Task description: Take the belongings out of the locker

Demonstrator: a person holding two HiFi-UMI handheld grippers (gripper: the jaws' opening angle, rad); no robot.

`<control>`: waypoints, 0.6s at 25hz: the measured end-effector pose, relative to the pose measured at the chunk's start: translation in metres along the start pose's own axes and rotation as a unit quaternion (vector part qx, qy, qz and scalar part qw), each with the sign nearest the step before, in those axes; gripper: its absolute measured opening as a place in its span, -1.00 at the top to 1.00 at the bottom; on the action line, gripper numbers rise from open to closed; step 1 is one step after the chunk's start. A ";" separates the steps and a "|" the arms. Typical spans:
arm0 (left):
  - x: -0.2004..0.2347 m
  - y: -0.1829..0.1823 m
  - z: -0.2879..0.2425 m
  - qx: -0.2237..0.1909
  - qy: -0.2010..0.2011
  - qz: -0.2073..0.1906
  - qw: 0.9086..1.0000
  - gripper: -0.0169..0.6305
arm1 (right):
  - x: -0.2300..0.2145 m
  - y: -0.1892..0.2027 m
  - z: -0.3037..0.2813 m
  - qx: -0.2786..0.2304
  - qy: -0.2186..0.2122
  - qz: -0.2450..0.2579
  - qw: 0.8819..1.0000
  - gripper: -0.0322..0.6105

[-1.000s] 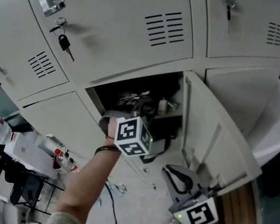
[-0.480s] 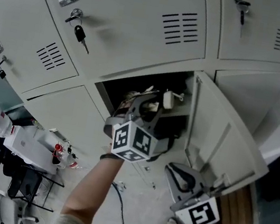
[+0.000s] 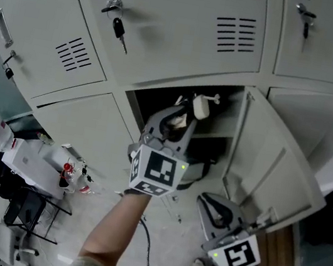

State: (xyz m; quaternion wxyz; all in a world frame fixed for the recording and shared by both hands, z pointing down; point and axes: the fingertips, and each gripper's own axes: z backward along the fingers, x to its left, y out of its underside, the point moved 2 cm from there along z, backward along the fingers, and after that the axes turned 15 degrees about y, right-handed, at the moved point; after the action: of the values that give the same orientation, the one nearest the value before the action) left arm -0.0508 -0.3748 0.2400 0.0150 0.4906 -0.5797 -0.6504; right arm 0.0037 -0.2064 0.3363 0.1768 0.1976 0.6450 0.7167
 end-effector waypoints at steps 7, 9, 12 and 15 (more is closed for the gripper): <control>0.013 -0.013 0.025 -0.052 -0.037 0.055 0.996 0.65 | 0.002 0.002 -0.001 0.009 -0.001 0.003 1.000 0.89; 0.012 -0.016 0.029 -0.063 -0.042 0.062 0.995 0.67 | -0.001 0.004 -0.003 0.012 0.001 0.008 1.000 0.89; 0.009 -0.013 0.030 -0.070 -0.044 0.077 0.994 0.71 | -0.003 0.012 -0.008 0.022 -0.003 0.023 0.999 0.89; 0.005 -0.002 0.027 -0.068 -0.042 0.096 0.992 0.74 | -0.001 0.043 -0.038 0.079 -0.040 -0.023 0.996 0.51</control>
State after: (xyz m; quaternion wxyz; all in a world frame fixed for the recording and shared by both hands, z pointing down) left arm -0.0701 -0.3572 0.2313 0.0863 0.4030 -0.5784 -0.7040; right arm -0.0146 -0.2439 0.3753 0.2021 0.2245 0.6966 0.6508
